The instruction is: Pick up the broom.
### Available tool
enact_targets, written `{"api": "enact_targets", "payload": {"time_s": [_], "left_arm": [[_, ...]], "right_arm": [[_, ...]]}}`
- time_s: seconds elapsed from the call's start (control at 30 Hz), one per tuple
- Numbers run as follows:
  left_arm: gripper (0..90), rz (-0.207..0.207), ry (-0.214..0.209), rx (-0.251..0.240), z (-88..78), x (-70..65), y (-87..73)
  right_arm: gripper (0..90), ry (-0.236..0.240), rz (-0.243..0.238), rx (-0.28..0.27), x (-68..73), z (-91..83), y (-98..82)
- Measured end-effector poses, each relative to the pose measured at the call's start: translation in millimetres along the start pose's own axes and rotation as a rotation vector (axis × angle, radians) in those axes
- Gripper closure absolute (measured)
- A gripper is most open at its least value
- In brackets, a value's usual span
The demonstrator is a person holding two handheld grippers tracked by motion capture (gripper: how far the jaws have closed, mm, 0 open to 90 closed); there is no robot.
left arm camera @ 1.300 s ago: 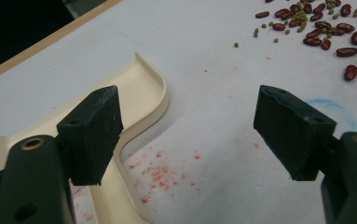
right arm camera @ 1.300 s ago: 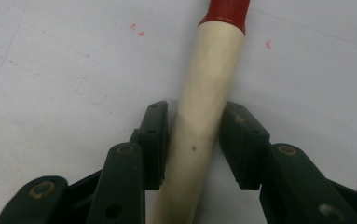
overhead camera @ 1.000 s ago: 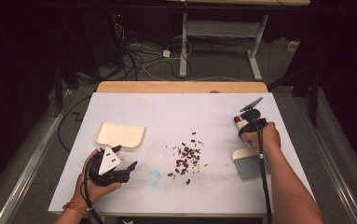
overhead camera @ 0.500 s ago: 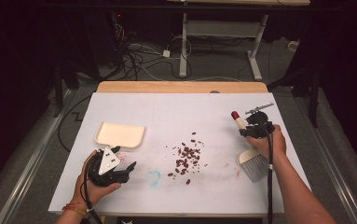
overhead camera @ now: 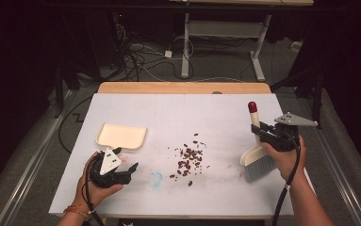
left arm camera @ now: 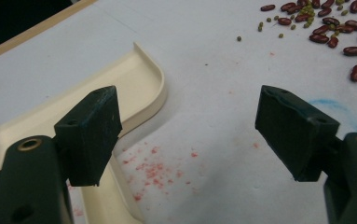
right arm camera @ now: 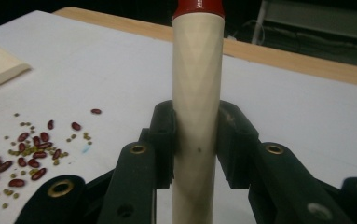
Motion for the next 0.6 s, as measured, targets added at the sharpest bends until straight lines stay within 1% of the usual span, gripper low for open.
{"api": "enact_targets", "payload": {"time_s": [0.03, 0.07, 0.13, 0.17, 0.2, 0.23, 0.27, 0.33, 0.4, 0.43, 0.47, 0.5, 0.53, 0.57, 0.6], "left_arm": [[21.5, 0.004, -0.004, 0.004, 1.1, -1.3, 0.1], [21.5, 0.032, -0.005, 0.013, 3.0, -3.2, 0.8], [21.5, 0.038, -0.007, 0.015, 3.9, -4.7, 1.2], [21.5, 0.045, -0.006, 0.017, 4.4, -5.5, 1.6], [21.4, 0.047, -0.008, 0.019, 4.7, -6.1, 1.9], [21.2, 0.046, -0.011, 0.017, 4.9, -6.5, 2.1], [21.2, 0.045, -0.01, 0.016, 4.9, -6.8, 2.5], [20.9, 0.045, 0.001, 0.015, 4.1, -7.1, 3.0], [20.9, 0.035, 0.003, 0.003, 1.9, -7.1, 3.9], [20.9, 0.027, 0.002, -0.005, 0.9, -6.9, 4.6], [20.9, 0.009, -0.002, -0.009, 0.0, -7.5, 5.1], [20.9, 0.011, 0.0, -0.016, -1.3, -8.1, 7.9], [20.9, 0.011, 0.0, -0.016, -1.3, -8.1, 7.9], [20.9, 0.048, 0.021, -0.024, -4.5, -8.4, 13.0], [20.9, 0.048, 0.021, -0.024, -4.5, -8.4, 13.0]], "right_arm": [[70.3, 0.004, -0.008, -0.014, 1.4, -2.2, -0.4], [70.3, 0.012, -0.009, -0.021, 2.3, -4.3, -1.0], [70.3, 0.032, -0.006, -0.048, 3.5, -8.6, -1.7], [70.3, 0.032, -0.006, -0.048, 3.5, -8.6, -1.7], [70.2, 0.031, -0.008, -0.067, 4.7, -12.4, -1.2], [70.2, 0.039, 0.0, -0.081, 5.4, -14.3, -0.2], [70.2, 0.039, 0.0, -0.081, 5.4, -14.3, -0.2], [70.2, 0.048, 0.007, -0.112, 7.0, -20.3, 4.5], [70.2, 0.046, 0.02, -0.141, 8.0, -25.7, 7.9], [70.2, 0.046, 0.02, -0.141, 8.0, -25.7, 7.9], [70.2, 0.043, 0.023, -0.176, 9.4, -31.1, 11.3], [70.2, 0.037, 0.021, -0.199, 10.0, -33.9, 13.2], [70.2, 0.036, 0.008, -0.223, 10.4, -37.1, 15.2], [70.2, 0.036, 0.001, -0.245, 10.7, -40.1, 17.1], [70.2, 0.031, -0.001, -0.26, 10.3, -42.7, 18.4]]}}
Point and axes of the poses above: each handheld gripper's, and its own axes: z roughly forward along the jaws, y roughly out of its top, x roughly to its left, the point moved 4 cm from there along z, roughly forward along the jaws, and after that the axes turned 13 degrees about -y, right-handed, at the moved point
